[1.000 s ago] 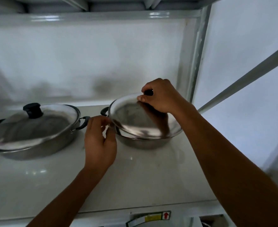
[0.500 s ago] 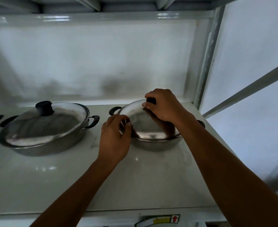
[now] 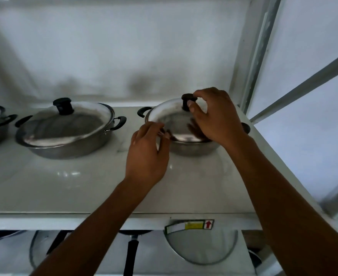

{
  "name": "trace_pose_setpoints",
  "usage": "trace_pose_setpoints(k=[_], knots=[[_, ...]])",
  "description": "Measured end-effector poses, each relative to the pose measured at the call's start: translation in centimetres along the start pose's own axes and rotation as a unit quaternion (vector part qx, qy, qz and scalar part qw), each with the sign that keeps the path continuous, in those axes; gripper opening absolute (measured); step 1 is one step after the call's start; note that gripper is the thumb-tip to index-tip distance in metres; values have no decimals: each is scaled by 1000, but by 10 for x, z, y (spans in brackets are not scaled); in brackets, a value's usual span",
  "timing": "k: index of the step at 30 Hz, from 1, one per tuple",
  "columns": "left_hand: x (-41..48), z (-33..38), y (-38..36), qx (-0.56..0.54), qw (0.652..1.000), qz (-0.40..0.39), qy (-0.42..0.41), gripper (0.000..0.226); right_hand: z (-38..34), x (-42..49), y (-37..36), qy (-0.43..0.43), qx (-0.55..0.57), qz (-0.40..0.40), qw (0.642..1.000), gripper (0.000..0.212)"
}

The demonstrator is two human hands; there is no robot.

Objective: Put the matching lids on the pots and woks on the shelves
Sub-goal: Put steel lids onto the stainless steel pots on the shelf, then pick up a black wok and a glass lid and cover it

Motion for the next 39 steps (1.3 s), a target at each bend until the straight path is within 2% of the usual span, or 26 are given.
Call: trace_pose_setpoints(k=[5,8,12,16,20,23,26,33,36,39], knots=[[-38,15,29,-15,998,-7,-57,36,-42,-79,27,5,37,29,999,28],[-76,8,70,-32,996,9,-83,31,-86,-129,23,-1,75,47,996,23],[-136,-26,130,-50,993,22,-109,26,-161,-186,-3,5,101,55,993,23],[-191,-81,168,-51,991,19,-125,18,-227,-234,-53,38,139,30,989,21],[-223,-151,173,-7,996,-8,-89,16,-252,-265,-134,5,170,-104,980,25],[-242,-222,168,60,997,-51,-17,16,-259,-287,-209,-38,170,-238,956,22],[-258,-286,168,123,988,-77,55,19,-254,-303,-269,-62,172,-304,935,21],[-276,-413,168,178,964,-106,167,24,-245,-330,-408,-119,115,-382,909,23],[-275,-479,169,231,943,-140,194,30,-244,-335,-470,-147,46,-395,906,39],[-264,-558,174,304,915,-180,195,35,-234,-340,-532,-226,-7,-396,890,58]])
Point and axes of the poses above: each hand's wrist, its own x-axis towards the middle knuckle, its own y-axis out of the back of the hand, z = x × y, the point moved 10 cm from there along x, towards the middle knuckle, and after that the axes turned 7 degrees about x, right-handed, at the moved point
